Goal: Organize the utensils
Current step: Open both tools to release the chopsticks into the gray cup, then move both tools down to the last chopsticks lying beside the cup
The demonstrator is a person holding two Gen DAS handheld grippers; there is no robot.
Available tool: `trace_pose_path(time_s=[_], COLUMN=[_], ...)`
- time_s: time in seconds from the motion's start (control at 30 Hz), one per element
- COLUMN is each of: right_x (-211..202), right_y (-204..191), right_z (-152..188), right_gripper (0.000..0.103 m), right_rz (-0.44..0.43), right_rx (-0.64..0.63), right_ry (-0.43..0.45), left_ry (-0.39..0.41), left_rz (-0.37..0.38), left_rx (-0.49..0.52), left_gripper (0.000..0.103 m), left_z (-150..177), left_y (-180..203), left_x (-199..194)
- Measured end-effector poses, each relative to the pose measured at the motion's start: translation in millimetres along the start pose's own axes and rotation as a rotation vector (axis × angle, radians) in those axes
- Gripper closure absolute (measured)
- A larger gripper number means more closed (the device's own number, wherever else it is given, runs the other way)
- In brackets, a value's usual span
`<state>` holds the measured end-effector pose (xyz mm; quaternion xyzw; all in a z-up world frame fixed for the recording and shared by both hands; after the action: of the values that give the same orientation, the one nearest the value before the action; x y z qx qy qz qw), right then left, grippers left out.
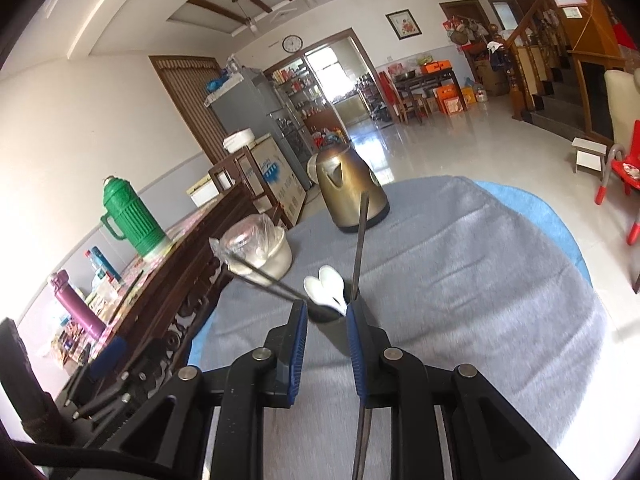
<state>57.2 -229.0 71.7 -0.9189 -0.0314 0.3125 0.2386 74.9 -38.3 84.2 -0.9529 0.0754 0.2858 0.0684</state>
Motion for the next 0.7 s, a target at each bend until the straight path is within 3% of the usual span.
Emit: trace_pose_path(time_s=[0.7], right_x=[36.8], right_y=[26.0], right_z=[56.7], right_gripper=[0.08], right_rz=[0.008], right_rx=[0.019], right_ry=[-0.165], left_ry=[-0.117], left_rz=[-0.023], left_rx=[0.005], left_gripper=[0.023], left_z=[29.9], left_y=[1.1], left_x=[27.8])
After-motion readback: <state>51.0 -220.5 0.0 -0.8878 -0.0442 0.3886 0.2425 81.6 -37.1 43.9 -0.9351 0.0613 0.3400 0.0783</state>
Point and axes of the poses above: each gripper's, at about its wrist camera, not at the fingertips, and x roughly the way its jaws point, y to its right, z to its underside, the point moved 4 cm from there along x, roughly the way its jaws point, and after that the axes turned 6 degrees about -y, right-handed, at the moved point
